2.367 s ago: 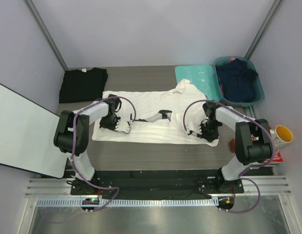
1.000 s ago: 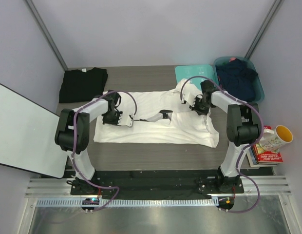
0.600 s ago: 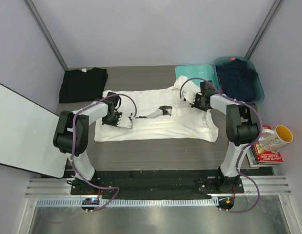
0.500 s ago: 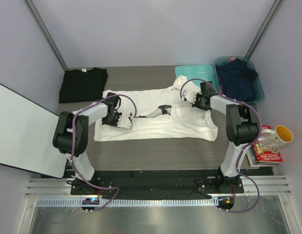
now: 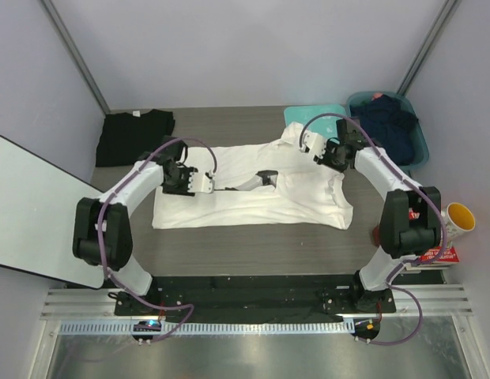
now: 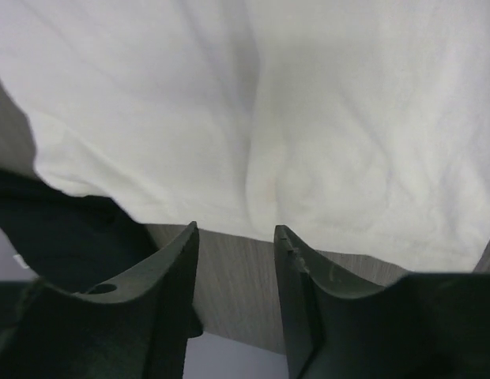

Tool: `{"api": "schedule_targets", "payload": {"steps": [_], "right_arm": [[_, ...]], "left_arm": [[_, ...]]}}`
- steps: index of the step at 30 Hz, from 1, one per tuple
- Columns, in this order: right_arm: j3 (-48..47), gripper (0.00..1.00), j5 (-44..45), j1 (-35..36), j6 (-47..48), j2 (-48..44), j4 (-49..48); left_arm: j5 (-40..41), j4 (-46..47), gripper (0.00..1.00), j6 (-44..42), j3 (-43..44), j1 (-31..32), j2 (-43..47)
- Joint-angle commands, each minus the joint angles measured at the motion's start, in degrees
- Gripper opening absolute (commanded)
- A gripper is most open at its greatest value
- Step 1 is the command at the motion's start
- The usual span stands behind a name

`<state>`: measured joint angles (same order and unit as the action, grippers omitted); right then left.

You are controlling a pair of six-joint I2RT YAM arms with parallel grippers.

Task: Fold and stack the t-shirts
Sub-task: Fold the tshirt

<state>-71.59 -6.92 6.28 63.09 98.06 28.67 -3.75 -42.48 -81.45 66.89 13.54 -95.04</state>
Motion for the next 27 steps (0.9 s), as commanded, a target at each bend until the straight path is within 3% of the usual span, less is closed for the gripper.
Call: {"api": "schedule_targets", "payload": {"steps": [1, 3, 6, 9, 13, 18, 19, 27], "right_arm": [[-3.8, 0.26, -8.4, 0.4, 3.8, -4.3, 21.6], [0.2, 0.26, -9.5, 0.8, 6.0, -6.7, 24.8], [8.1, 0.31, -8.8, 2.5, 10.5, -12.3, 24.1], [14.2, 0.36, -8.1, 5.5, 14.3, -17.0, 23.3], [18.2, 0.53, -7.2, 7.6, 16.8, -19.8, 21.2], [19.6, 0.58, -6.5, 8.7, 16.6, -19.8, 20.0], [20.3, 0.58, -5.5, 9.0, 16.5, -19.9, 18.9], [26.8, 0.58, -3.2, 10.8, 16.4, -17.3, 9.8]], "left_arm": [[-4.2, -4.1, 0.31, 0.0, 0.4, 0.6, 6.4], [-4.6, -5.9, 0.26, 0.1, -1.1, 0.8, 8.1], [-4.7, -7.2, 0.29, -0.6, -5.6, 1.6, 10.7], [-4.8, -6.7, 0.44, -4.7, -12.4, 2.3, 15.3], [-4.3, -5.7, 0.61, -11.9, -20.6, 3.0, 20.9], [-5.4, -4.5, 0.81, -15.2, -27.5, 3.1, 27.5], [-4.8, -2.3, 0.96, -15.4, -29.6, 3.2, 27.5], [-0.1, 6.2, 1.00, -11.5, -32.2, 3.2, 21.2]]}}
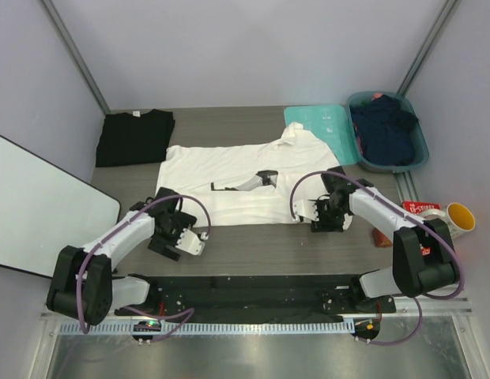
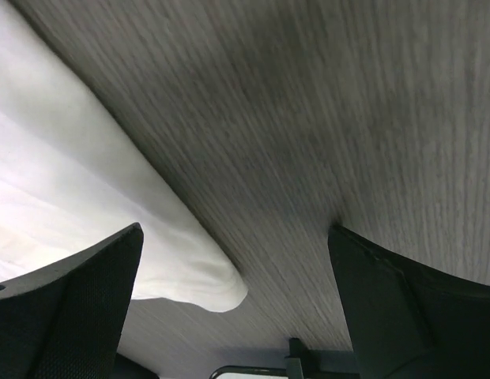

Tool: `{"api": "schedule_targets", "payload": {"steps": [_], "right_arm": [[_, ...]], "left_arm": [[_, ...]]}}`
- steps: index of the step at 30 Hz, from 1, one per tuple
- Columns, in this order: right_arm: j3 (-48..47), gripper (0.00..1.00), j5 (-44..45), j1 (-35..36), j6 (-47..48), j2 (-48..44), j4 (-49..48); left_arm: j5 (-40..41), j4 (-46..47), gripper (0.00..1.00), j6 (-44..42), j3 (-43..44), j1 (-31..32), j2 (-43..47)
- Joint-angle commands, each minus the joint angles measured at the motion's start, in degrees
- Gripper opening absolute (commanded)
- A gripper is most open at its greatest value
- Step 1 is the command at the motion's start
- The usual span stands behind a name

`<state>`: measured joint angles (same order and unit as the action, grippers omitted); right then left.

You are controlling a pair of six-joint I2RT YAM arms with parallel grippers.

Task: Fold and stack the t-shirts
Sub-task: Fold the tshirt

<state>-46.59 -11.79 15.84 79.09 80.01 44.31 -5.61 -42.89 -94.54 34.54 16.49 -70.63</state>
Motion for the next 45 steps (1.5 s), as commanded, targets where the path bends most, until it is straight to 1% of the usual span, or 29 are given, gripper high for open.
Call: {"api": "schedule_targets", "payload": {"steps": [1, 5, 9, 11, 12, 14, 15, 16, 17, 19, 21, 22, 23, 24, 25, 26, 27, 29, 30, 31, 36, 41, 45], "right_arm": [[2.3, 0.58, 1.9, 1.5, 0.2, 1.0, -6.9], [3.0, 0.58, 2.7, 2.2, -1.1, 2.4, -11.3], [3.7, 0.58, 3.3, 2.4, -1.8, 4.3, -13.5], [4.5, 0.58, 3.4, 2.5, -1.8, 4.5, -14.7], [4.7, 0.57, 3.6, 2.5, -1.9, 4.6, -15.2], [4.8, 0.57, 4.0, 2.5, -1.8, 5.2, -15.4], [4.8, 0.56, 4.1, 2.6, -1.8, 5.4, -15.4], [4.8, 0.56, 4.3, 2.5, -2.0, 5.8, -15.4], [4.7, 0.55, 4.4, 2.5, -2.0, 5.9, -15.3], [4.6, 0.54, 4.6, 2.5, -2.0, 6.2, -15.2], [4.1, 0.52, 4.5, 2.6, -2.0, 6.5, -14.6], [3.8, 0.52, 4.4, 2.5, -2.0, 6.6, -13.7], [3.4, 0.50, 4.4, 2.5, -2.0, 6.6, -13.5], [3.3, 0.47, 4.4, 2.5, -1.9, 6.6, -13.0], [3.1, 0.44, 4.5, 2.5, -1.6, 6.6, -11.6], [2.6, 0.39, 4.4, 2.5, -1.0, 6.5, -10.8], [2.5, 0.26, 4.3, 2.5, -0.4, 6.4, -10.0], [2.4, 0.14, 4.5, 2.6, 0.2, 6.2, -7.8], [2.5, 0.05, 4.7, 2.4, 1.0, 5.7, -7.2], [2.6, 0.02, 4.7, 2.5, 1.4, 5.3, -6.2], [4.2, 0.01, 4.1, 2.5, 4.0, 1.6, -2.0], [6.0, 0.01, 2.9, 2.5, 8.4, -2.6, 6.3], [6.3, 0.01, 1.8, 2.5, 11.8, -5.5, 13.2]], "left_arm": [[1.9, 7.9, 1.00, 1.9, 0.5, 0.2, -3.9], [2.5, 9.7, 1.00, 3.0, 1.6, 0.2, -7.1], [2.3, 10.5, 0.99, 3.3, 2.8, 0.2, -9.4], [1.6, 10.4, 0.92, 3.8, 3.7, 0.2, -10.8], [1.3, 10.4, 0.82, 3.8, 4.0, 0.2, -11.3], [0.8, 9.9, 0.71, 3.9, 4.8, 0.2, -12.8], [0.7, 9.8, 0.56, 3.9, 5.1, 0.2, -13.3], [0.5, 9.7, 0.49, 4.0, 5.5, 0.2, -13.8], [0.7, 9.7, 0.44, 4.0, 5.6, 0.2, -15.1], [0.7, 9.4, 0.37, 3.9, 6.3, 0.2, -16.1], [0.8, 9.1, 0.28, 4.1, 7.2, 0.2, -17.3], [0.8, 8.3, 0.26, 4.1, 7.6, 0.2, -17.6], [0.7, 7.6, 0.18, 4.3, 8.1, 0.2, -17.8], [0.7, 6.2, 0.05, 4.7, 9.0, 0.2, -17.9], [0.5, 5.2, 0.01, 4.8, 9.4, 0.1, -17.9], [0.4, 4.4, 0.00, 4.8, 9.8, 0.1, -17.7], [-0.1, 2.0, 0.00, 4.6, 10.6, 0.1, -17.2], [-1.2, -0.9, 0.00, 4.5, 11.3, 0.1, -16.3], [-1.9, -3.7, 0.00, 3.9, 11.6, 0.1, -15.7], [-2.0, -4.9, 0.00, 3.3, 11.6, 0.1, -14.3], [-2.9, -12.8, 0.00, 0.5, 10.1, 0.1, -10.0], [-3.2, -16.2, 0.00, -3.4, 6.9, 0.1, -5.6], [-3.5, -19.3, 0.00, -5.5, 5.3, 0.1, -4.3]]}}
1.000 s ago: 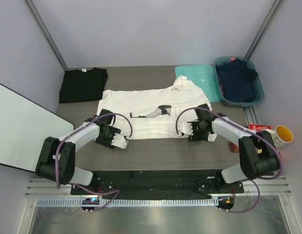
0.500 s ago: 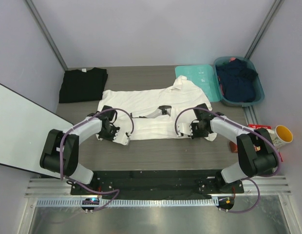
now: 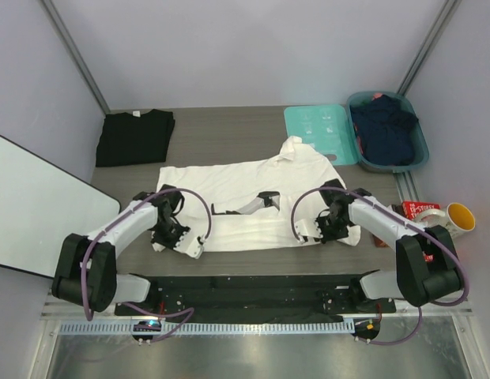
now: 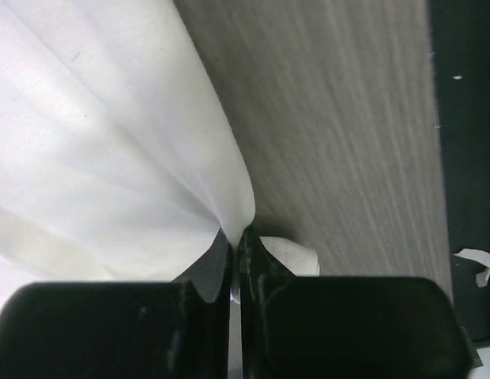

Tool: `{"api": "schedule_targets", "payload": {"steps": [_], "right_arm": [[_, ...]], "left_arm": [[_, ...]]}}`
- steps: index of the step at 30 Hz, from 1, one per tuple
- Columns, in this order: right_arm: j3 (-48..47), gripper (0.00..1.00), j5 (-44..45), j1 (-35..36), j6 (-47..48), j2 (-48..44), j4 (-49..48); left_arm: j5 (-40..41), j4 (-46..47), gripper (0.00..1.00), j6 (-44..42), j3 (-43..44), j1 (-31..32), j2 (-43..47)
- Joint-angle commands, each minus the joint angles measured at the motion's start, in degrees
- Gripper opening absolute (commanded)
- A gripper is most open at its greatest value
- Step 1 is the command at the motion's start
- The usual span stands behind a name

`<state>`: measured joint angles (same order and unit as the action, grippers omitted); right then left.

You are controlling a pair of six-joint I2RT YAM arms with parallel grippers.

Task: Fold and stack the t-shirts
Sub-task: Fold the tshirt

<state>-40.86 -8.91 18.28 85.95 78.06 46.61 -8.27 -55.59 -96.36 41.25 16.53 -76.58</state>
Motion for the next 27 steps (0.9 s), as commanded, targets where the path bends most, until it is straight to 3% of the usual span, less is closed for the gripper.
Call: {"api": "schedule_targets", "payload": {"steps": [1, 4, 5, 7, 8, 10, 11, 16, 18, 22, 27], "right_arm": [[0.7, 0.01, -1.4, 0.1, 5.4, -4.1, 13.6], [1.2, 0.01, -1.7, 0.2, 7.2, -5.4, 17.0], [1.1, 0.10, -2.0, 0.3, 7.2, -5.7, 17.6], [0.3, 0.30, -2.6, 0.3, 5.5, -5.7, 18.6], [-1.3, 0.36, -3.2, 0.3, 5.0, -5.6, 19.2], [-5.1, 0.40, -4.2, 0.3, 1.9, -5.6, 19.8], [-6.7, 0.41, -4.5, 0.3, 0.5, -5.6, 20.0], [-18.7, 0.43, -8.7, -0.2, -9.0, -2.4, 18.2], [-21.2, 0.43, -8.7, -0.9, -13.7, -0.4, 11.1], [-28.8, 0.42, -9.1, -5.4, -32.0, 10.7, -3.6], [-42.5, 0.39, -11.7, -13.0, -51.4, 26.1, -16.2]], "left_arm": [[-1.0, -7.2, 0.00, -4.0, -1.5, 0.1, 2.0], [-1.7, -9.3, 0.00, -5.0, -1.8, 0.1, 2.8], [-1.7, -9.4, 0.01, -5.0, -1.8, 0.1, 3.1], [-2.3, -10.0, 0.27, -3.8, -0.9, 0.1, 3.4], [-2.5, -11.4, 0.59, -3.1, 1.1, 0.1, 3.5], [-4.4, -13.7, 0.73, -0.4, 4.1, 0.0, 3.7], [-4.8, -16.7, 0.98, 0.0, 7.3, 0.0, 4.1], [-6.8, -20.4, 1.00, 1.9, 15.3, 0.0, 8.4], [-6.1, -13.9, 1.00, 4.6, 17.5, 0.0, 8.6], [-2.6, 0.4, 0.99, 14.2, 21.4, -0.6, 0.7], [2.7, 12.6, 0.90, 24.4, 31.6, -3.6, -15.8]]}}
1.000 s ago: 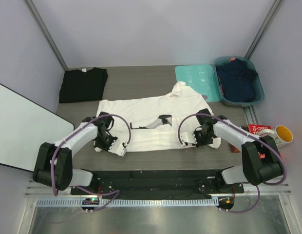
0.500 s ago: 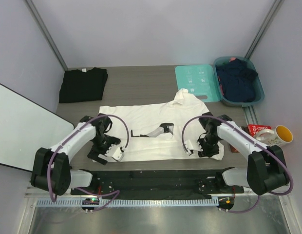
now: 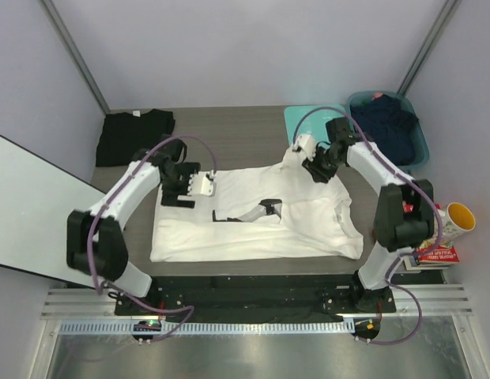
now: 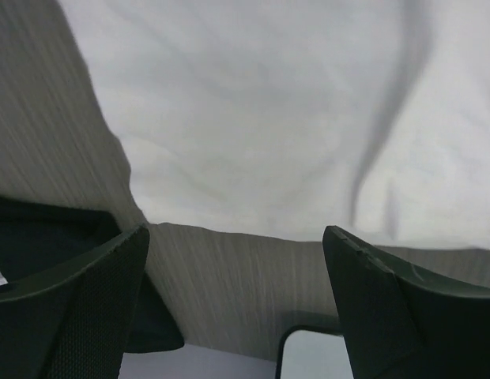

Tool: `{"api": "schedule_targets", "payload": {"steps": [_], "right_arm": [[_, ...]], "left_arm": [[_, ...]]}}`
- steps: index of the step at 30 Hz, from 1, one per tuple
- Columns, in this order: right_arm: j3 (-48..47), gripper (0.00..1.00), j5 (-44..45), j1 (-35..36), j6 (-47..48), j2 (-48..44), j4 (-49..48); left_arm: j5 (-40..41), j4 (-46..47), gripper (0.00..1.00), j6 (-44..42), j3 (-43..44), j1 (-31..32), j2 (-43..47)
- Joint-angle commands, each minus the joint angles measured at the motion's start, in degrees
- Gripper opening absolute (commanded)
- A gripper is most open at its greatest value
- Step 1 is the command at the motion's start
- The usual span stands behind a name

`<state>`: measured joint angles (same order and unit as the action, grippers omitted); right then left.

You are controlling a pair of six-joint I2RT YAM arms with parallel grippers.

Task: Fold and stack the t-shirts
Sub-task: Fold the tshirt

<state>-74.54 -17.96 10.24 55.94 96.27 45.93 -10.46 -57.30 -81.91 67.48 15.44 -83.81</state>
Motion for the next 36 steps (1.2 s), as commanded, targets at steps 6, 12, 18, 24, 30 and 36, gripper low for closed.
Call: {"api": "schedule_targets", "payload": {"steps": [6, 12, 18, 24, 30, 36], "right_arm": [[-23.7, 0.40, 0.6, -8.6, -38.3, 22.0, -26.5], [-31.4, 0.39, -2.3, -9.1, -42.6, 30.0, -27.3], [-34.9, 0.38, -4.3, -9.0, -46.9, 34.1, -29.0], [-37.7, 0.37, -5.2, -8.2, -47.3, 36.8, -28.7], [-39.5, 0.36, -5.8, -7.4, -47.2, 37.5, -27.1], [-40.7, 0.36, -4.9, -7.0, -46.3, 37.7, -25.5]], "left_arm": [[12.3, 26.2, 0.95, 9.7, 6.3, -3.7, -14.2], [12.0, 25.1, 0.98, 9.1, 9.4, -5.8, -17.5], [11.5, 22.1, 0.98, 10.3, 17.8, -7.8, -24.5], [5.3, 7.6, 0.98, 11.0, 35.2, -10.4, -34.5], [3.9, 0.0, 0.98, 3.5, 40.2, -11.7, -39.8], [2.8, -7.7, 0.98, -0.6, 45.3, -12.4, -44.5]]}}
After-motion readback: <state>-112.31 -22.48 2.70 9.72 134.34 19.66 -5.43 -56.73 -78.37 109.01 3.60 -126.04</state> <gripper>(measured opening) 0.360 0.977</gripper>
